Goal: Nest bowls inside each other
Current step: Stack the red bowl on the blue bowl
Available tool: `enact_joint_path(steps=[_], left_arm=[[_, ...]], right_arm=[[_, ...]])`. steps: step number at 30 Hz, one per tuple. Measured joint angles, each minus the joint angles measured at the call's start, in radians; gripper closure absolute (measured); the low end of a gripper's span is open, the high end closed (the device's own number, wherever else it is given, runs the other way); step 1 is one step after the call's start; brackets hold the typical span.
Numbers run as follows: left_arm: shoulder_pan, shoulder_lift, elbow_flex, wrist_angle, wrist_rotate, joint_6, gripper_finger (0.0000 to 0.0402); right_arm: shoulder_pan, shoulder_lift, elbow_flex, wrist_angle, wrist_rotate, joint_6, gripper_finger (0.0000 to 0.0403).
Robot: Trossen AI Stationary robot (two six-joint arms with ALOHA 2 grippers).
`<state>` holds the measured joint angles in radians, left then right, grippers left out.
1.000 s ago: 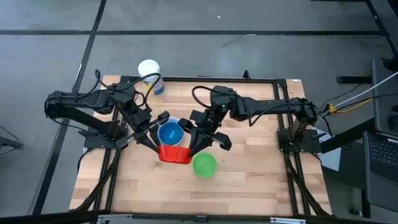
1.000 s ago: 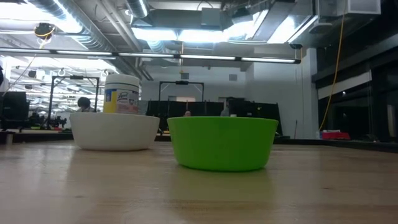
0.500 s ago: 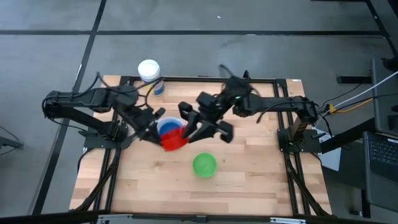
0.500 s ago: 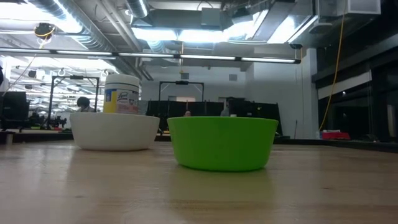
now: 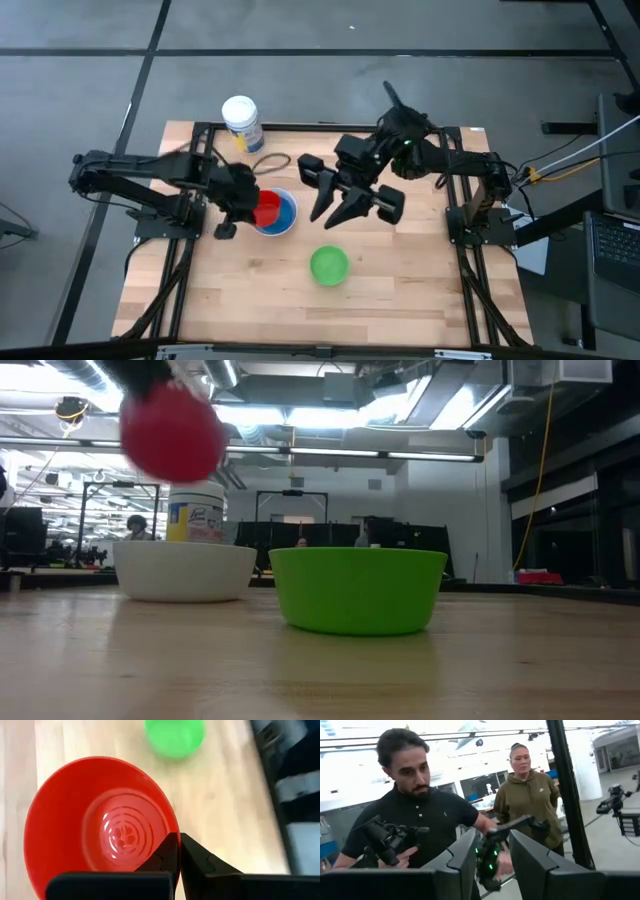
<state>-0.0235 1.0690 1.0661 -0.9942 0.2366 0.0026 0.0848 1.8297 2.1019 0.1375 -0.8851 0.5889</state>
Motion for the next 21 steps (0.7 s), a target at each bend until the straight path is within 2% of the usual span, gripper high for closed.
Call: enact_joint_path(steps=[6,13,21], left_arm=[[-0.016,0.013,-0.147,0.174,-0.1,-0.027,0.04],[-0.017,0.076,-0.266,0.317,-0.191,-0.05,0.04],[-0.017,0.173,-0.306,0.395,-0.199,-0.051,0.04]], right_arm=[[0.005,-0.025,0.034,-0.07,-0.017,-0.021,0.0302],[0.005,-0.052,0.034,-0.16,-0.018,-0.028,0.0294],[0.005,-0.075,0.034,-0.179,-0.024,-0.023,0.0289]])
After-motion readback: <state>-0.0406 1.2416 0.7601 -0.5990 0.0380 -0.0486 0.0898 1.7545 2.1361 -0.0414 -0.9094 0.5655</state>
